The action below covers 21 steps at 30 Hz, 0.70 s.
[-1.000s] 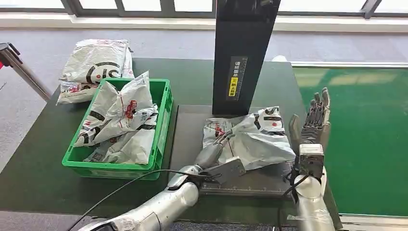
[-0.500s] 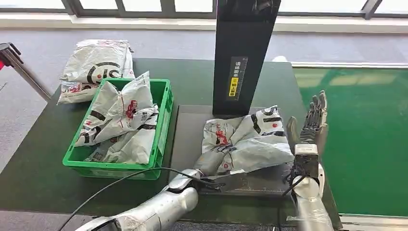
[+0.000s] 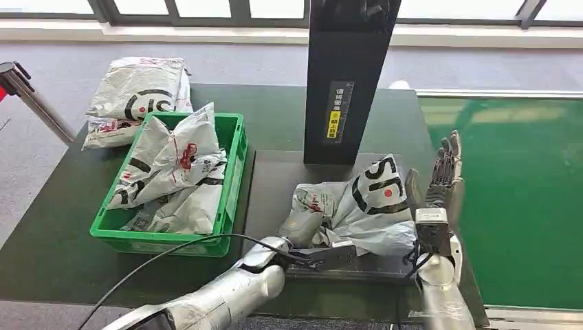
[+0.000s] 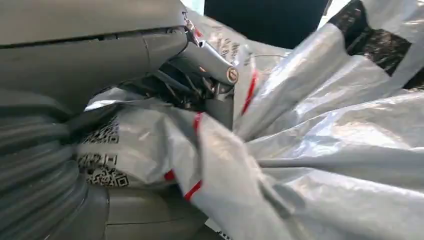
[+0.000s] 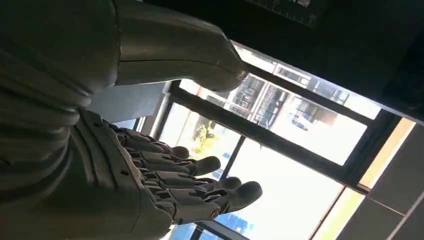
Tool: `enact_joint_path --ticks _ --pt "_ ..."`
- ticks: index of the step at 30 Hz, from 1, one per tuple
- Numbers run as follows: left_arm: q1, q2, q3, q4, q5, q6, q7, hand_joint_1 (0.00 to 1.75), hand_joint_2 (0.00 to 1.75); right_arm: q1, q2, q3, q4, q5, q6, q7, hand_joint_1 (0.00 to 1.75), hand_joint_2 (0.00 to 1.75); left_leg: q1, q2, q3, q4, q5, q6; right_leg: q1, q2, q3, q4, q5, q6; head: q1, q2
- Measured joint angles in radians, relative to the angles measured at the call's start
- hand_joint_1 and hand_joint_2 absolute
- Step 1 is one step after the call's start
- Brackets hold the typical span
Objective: Moved the parcel from conveyor to table for the left to box.
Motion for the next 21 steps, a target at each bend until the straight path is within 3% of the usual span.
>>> enact_joint_path --ticks 7,12,14,17,21 --pt "0.006 0.0 0.0 0.013 0.011 0.24 -0.088 1.75 1.75 0.011 0.002 -0.002 -0.001 0.008 -0.003 0.0 0.0 1.75 0.0 0.0 -0.001 0.0 0.0 0.0 0.0 0.0 -0.001 0.0 0.0 0.0 0.0 0.0" --pt "0.006 0.012 0.1 -0.016 -0.181 0.337 -0.095 1.75 1.75 0.025 0.002 -0.005 -0.006 0.005 -0.01 0.0 0.0 1.75 0.0 0.0 -0.001 0.0 0.0 0.0 0.0 0.0 -0.002 0.0 0.0 0.0 0.0 0.0" --pt "0.029 0.016 0.186 -0.065 -0.37 0.339 -0.107 1.75 1.75 0.03 0.002 -0.005 -0.006 0.003 -0.012 0.0 0.0 1.75 0.0 0.0 -0.001 0.0 0.0 0.0 0.0 0.0 -0.002 0.0 0.0 0.0 0.0 0.0" --pt "0.074 0.013 0.43 -0.167 -0.642 0.34 -0.2 1.75 1.75 0.034 0.002 -0.005 -0.006 -0.008 -0.021 0.0 0.0 1.75 0.0 0.002 -0.002 0.0 0.0 0.0 0.0 0.001 -0.003 0.0 0.0 0.0 0.0 0.0" --pt "0.088 0.008 0.632 -0.238 -0.649 0.341 -0.214 1.75 1.75 0.035 0.001 -0.005 -0.006 -0.012 -0.023 0.0 0.0 1.75 0.0 0.004 -0.002 0.0 0.0 0.0 0.0 0.003 -0.004 0.0 0.0 0.0 0.0 0.0"
